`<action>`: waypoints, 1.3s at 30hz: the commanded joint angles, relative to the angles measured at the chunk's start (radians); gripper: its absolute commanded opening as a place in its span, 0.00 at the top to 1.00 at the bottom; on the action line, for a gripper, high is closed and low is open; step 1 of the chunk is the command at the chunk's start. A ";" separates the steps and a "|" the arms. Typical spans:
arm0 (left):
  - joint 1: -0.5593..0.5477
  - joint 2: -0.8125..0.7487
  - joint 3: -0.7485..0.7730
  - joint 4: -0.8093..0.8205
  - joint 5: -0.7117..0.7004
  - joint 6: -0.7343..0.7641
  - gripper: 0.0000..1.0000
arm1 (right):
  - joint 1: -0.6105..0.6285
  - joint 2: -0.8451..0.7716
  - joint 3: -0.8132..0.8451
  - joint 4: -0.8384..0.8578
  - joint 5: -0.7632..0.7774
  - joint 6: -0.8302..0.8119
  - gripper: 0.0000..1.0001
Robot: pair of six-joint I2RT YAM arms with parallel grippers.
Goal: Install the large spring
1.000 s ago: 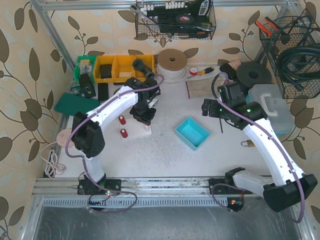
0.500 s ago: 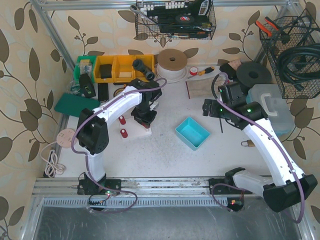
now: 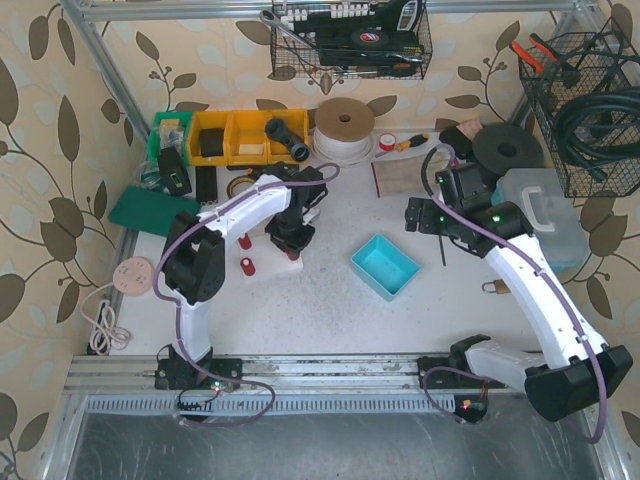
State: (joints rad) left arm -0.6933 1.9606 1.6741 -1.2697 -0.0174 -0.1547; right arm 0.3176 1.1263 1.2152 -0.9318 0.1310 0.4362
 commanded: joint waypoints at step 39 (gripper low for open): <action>0.571 -0.874 -1.368 1.728 -0.374 0.223 0.17 | -0.387 0.128 -0.845 1.463 0.040 -0.531 0.00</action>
State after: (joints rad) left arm -0.1890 1.0801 0.4034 0.1730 -0.5179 0.0742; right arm -0.0570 1.2121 0.3592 0.3584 0.2230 -0.0696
